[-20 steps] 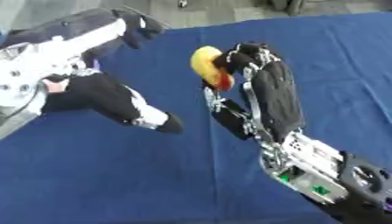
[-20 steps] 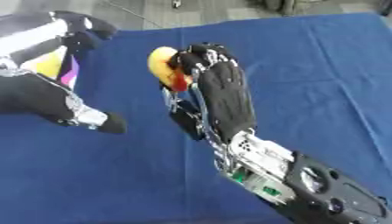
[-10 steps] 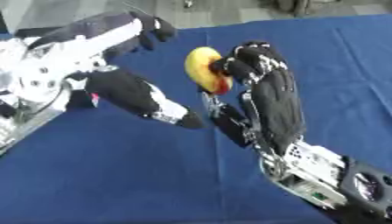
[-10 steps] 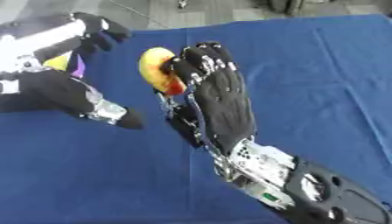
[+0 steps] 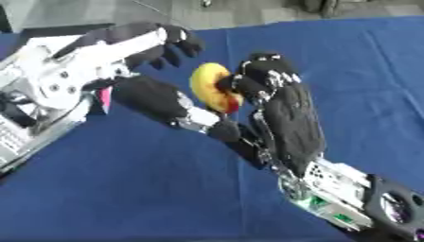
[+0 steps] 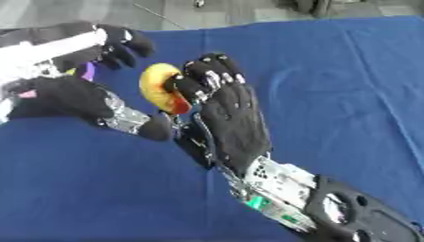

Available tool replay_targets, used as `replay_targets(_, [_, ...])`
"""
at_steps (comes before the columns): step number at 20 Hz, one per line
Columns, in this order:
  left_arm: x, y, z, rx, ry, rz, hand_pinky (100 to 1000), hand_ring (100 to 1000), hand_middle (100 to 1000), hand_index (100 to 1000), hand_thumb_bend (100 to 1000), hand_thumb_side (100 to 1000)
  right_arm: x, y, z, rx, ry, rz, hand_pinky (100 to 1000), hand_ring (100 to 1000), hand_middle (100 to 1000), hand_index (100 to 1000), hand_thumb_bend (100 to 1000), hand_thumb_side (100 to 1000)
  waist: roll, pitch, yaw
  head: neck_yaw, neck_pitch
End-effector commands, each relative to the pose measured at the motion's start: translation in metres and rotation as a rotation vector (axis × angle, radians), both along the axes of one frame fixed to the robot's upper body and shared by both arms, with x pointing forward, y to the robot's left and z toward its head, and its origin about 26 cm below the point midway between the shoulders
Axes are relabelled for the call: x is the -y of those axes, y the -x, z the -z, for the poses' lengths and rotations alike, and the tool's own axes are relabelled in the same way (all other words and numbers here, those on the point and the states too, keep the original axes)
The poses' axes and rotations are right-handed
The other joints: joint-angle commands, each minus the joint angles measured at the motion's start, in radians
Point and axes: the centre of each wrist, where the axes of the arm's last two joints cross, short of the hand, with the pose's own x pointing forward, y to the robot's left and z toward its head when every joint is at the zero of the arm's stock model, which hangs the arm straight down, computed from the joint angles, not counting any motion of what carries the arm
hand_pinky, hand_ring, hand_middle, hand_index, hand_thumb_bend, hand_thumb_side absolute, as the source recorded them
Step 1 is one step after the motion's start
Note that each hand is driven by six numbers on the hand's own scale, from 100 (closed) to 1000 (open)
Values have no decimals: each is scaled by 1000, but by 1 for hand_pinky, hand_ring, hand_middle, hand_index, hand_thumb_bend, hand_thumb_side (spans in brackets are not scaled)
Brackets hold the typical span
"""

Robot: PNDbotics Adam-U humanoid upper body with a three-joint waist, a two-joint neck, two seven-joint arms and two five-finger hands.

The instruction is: Pick up the objects with one hand, pass them to the other hand, and then place them into the box on the other side of the table.

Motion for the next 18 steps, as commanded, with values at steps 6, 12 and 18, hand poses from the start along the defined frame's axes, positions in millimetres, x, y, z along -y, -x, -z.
replay_targets(6, [8, -19, 14, -13, -36, -68, 853, 834, 806, 814, 724, 381, -3, 2, -10, 79, -10, -59, 690, 558, 370, 444, 100, 100, 1, -11, -7, 13, -5])
replay_targets(12, [11, -33, 25, -20, -56, -119, 837, 819, 758, 697, 494, 451, -3, 2, -10, 94, -7, -82, 690, 557, 371, 444, 100, 100, 1, -10, -10, 17, -8])
replay_targets(18, [11, -29, 20, -23, -12, -104, 831, 787, 715, 639, 507, 439, -4, 4, -7, 72, 8, -85, 690, 556, 370, 443, 100, 100, 1, -7, -7, 13, -8])
